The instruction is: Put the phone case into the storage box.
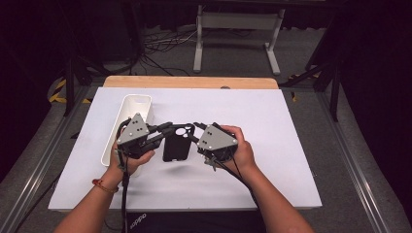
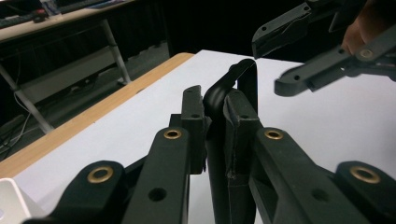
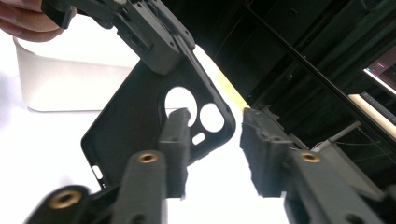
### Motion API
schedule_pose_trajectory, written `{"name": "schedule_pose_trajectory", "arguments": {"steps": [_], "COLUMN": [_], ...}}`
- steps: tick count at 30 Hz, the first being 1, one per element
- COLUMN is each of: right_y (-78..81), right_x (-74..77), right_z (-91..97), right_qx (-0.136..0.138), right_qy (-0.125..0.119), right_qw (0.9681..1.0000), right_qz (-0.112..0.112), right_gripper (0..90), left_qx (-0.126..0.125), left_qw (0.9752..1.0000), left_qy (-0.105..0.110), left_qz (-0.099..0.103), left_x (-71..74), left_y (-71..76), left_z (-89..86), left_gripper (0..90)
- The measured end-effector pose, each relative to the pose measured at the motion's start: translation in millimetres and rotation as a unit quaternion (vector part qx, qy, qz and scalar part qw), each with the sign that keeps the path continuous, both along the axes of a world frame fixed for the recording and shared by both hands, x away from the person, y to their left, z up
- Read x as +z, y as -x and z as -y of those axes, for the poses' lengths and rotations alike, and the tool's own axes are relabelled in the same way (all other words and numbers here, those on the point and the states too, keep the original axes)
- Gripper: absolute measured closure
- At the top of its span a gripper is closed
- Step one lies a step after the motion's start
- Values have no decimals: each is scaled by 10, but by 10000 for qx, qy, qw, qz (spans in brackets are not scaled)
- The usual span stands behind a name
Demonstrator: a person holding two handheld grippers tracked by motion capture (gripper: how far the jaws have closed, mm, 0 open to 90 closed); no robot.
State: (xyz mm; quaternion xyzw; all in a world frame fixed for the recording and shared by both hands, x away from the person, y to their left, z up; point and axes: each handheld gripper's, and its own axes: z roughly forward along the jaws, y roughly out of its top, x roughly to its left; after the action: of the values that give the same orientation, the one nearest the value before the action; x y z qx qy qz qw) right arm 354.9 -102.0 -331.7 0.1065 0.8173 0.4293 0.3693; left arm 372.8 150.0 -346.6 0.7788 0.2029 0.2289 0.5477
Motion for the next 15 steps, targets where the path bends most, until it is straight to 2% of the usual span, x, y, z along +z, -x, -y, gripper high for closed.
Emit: {"name": "schedule_pose_trajectory", "arguments": {"steps": [4, 5, 8, 15], "right_y": [12, 17, 26, 56], "right_x": [-25, -52, -89, -203], "right_z": [42, 70, 104, 250], "right_qx": [-21, -62, -108, -228], "right_qy": [-149, -204, -286, -495], "right_qw": [9999, 9997, 9995, 9985], "right_qz": [-37, -74, -78, -110], "right_gripper": [537, 488, 452, 325], "left_qx": [6, 10, 25, 10], "left_qw": [10000, 10000, 9999, 9998], "left_qy": [76, 66, 149, 174], "left_qz": [-11, -2, -7, -1], "left_x": [6, 16, 15, 34], "left_y": [-1, -6, -4, -11], "left_z": [-23, -45, -54, -87], "left_gripper": [808, 808, 808, 808]}}
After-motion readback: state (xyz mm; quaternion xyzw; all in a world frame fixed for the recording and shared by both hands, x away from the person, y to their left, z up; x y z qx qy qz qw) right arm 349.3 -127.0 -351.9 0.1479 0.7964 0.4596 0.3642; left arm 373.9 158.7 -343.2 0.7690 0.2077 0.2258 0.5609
